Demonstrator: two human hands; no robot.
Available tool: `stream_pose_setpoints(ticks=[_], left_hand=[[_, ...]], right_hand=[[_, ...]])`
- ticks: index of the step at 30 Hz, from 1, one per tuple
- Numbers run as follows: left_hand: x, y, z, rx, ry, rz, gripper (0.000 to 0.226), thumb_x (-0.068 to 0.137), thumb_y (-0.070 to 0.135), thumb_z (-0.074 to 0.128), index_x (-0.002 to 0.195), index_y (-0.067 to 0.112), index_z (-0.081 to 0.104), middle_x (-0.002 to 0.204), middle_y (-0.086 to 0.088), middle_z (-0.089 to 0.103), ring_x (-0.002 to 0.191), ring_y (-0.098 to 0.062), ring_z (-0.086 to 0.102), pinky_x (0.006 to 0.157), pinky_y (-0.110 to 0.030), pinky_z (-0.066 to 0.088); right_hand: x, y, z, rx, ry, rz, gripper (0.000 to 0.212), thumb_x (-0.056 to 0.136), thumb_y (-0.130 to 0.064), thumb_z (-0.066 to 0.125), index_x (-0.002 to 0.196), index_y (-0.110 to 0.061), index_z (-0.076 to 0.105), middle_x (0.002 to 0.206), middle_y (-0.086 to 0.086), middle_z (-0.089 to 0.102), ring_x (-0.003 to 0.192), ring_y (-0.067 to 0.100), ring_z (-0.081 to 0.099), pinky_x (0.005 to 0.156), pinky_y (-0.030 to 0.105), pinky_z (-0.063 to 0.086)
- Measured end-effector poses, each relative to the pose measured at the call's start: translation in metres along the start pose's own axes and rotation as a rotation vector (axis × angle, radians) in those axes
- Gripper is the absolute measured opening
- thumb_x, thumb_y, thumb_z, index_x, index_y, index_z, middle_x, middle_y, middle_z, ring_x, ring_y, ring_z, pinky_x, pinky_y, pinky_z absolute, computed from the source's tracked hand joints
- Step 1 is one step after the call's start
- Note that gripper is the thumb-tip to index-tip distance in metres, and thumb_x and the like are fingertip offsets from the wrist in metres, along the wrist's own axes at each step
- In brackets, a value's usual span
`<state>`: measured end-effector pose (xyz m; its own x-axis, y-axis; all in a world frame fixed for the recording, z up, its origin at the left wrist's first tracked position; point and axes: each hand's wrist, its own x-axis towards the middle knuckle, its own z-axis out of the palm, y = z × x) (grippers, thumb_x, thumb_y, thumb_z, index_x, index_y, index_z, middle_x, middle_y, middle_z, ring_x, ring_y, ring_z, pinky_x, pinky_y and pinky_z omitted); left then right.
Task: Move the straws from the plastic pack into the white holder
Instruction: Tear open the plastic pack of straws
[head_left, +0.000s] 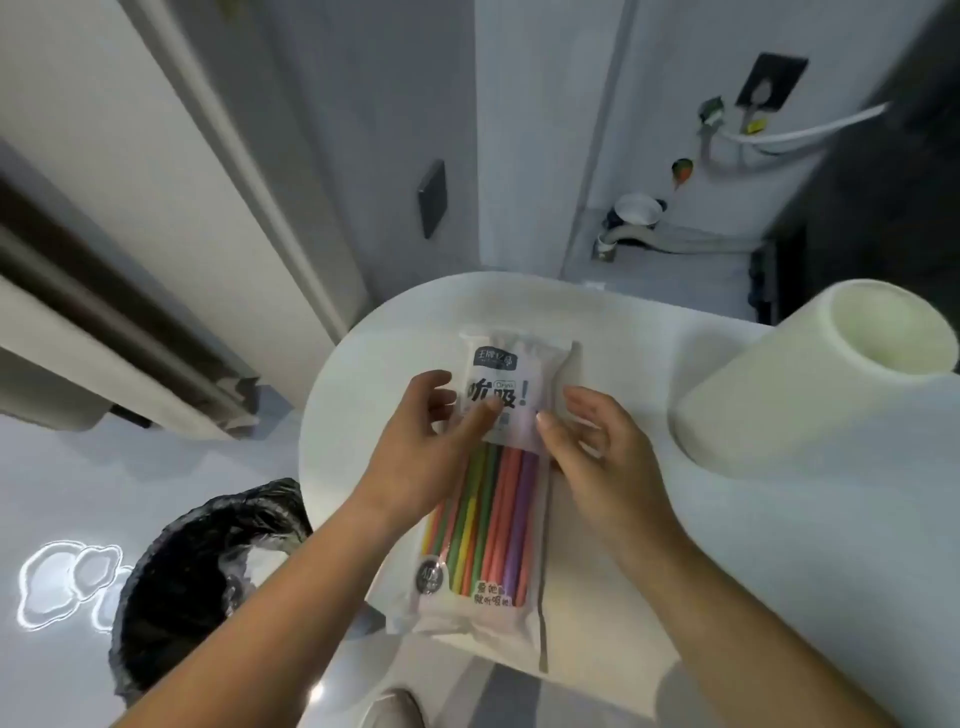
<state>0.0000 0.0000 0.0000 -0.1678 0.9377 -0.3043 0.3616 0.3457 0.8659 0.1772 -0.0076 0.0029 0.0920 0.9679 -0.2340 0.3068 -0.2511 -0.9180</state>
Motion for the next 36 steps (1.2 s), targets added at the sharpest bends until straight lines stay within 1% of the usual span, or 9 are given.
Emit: stream_pose_setpoints(ticks=[4,7,12,16,21,26,29,33,36], left_hand=[[0.005,-0.005,0.006,-0.056,0.005,0.039,0.070,0.085,0.060,0.072,0.142,0.026,0.049,0.122,0.003,0.067,0.110,-0.011,0.066,0.093,-0.032,0.056],[0.009,-0.006,0.012,-0.102,0.040,0.049,0.067,0.083,0.062,0.072,0.138,0.029,0.052,0.123,0.002,0.066,0.107,-0.013,0.068,0.090,-0.031,0.056],[0.000,0.004,0.021,-0.089,0.020,0.171,0.067,0.082,0.062,0.072,0.137,0.030,0.051,0.112,0.002,0.069,0.097,-0.011,0.071,0.090,-0.034,0.056],[-0.024,0.027,0.021,-0.130,0.036,0.272,0.043,0.091,0.053,0.068,0.127,0.032,0.060,0.104,-0.010,0.075,0.092,-0.023,0.074,0.093,-0.045,0.058],[-0.079,0.057,0.013,-0.225,0.041,0.426,0.018,0.097,0.039,0.067,0.114,0.035,0.067,0.100,-0.010,0.078,0.091,-0.026,0.075,0.092,-0.050,0.058],[-0.118,0.079,0.012,0.005,0.167,0.555,0.048,0.088,0.061,0.055,0.133,0.046,0.065,0.125,0.003,0.056,0.124,-0.014,0.051,0.111,-0.040,0.042],[-0.141,0.093,0.015,-0.065,0.103,0.582,0.047,0.095,0.044,0.062,0.142,0.044,0.057,0.119,-0.001,0.053,0.104,-0.013,0.058,0.101,-0.032,0.048],[-0.168,0.099,0.021,-0.299,-0.053,0.541,0.042,0.095,0.031,0.068,0.135,0.039,0.057,0.108,-0.010,0.065,0.095,-0.019,0.068,0.086,-0.027,0.056],[-0.179,0.096,0.022,-0.426,-0.131,0.500,0.038,0.090,0.041,0.075,0.125,0.034,0.063,0.119,-0.006,0.070,0.101,-0.009,0.071,0.095,-0.032,0.058]], right_hand=[[0.005,0.005,0.004,0.110,-0.027,0.011,0.034,0.091,-0.038,0.068,0.123,-0.030,0.058,0.103,-0.029,0.059,0.087,-0.018,0.062,0.070,0.010,0.053],[0.011,0.011,0.004,0.190,0.002,0.022,0.050,0.091,-0.042,0.068,0.136,-0.026,0.052,0.118,-0.013,0.065,0.100,-0.001,0.064,0.089,0.030,0.056],[0.005,0.009,-0.005,0.279,-0.033,-0.004,0.061,0.092,-0.054,0.060,0.146,-0.033,0.041,0.115,-0.012,0.069,0.099,0.011,0.069,0.089,0.041,0.057],[-0.015,-0.014,-0.019,0.371,-0.098,-0.085,0.037,0.095,-0.052,0.056,0.123,-0.028,0.061,0.101,-0.005,0.078,0.081,0.012,0.076,0.062,0.029,0.056],[-0.065,-0.050,-0.043,0.485,-0.117,-0.185,0.047,0.091,-0.064,0.050,0.121,-0.030,0.065,0.107,-0.002,0.078,0.096,0.020,0.076,0.082,0.044,0.059],[-0.116,-0.070,-0.069,0.724,-0.226,-0.225,0.079,0.081,-0.081,0.034,0.120,-0.023,0.073,0.119,0.013,0.073,0.113,0.033,0.069,0.101,0.061,0.047],[-0.134,-0.070,-0.086,0.801,-0.327,-0.249,0.090,0.086,-0.084,0.020,0.128,-0.021,0.068,0.128,0.016,0.069,0.120,0.035,0.065,0.107,0.060,0.041],[-0.149,-0.067,-0.099,0.847,-0.345,-0.250,0.098,0.087,-0.082,0.028,0.138,-0.002,0.055,0.130,0.027,0.064,0.119,0.044,0.063,0.109,0.060,0.039],[-0.157,-0.066,-0.104,0.836,-0.323,-0.234,0.091,0.093,-0.071,0.035,0.136,0.008,0.048,0.131,0.032,0.061,0.115,0.043,0.065,0.086,0.046,0.054]])
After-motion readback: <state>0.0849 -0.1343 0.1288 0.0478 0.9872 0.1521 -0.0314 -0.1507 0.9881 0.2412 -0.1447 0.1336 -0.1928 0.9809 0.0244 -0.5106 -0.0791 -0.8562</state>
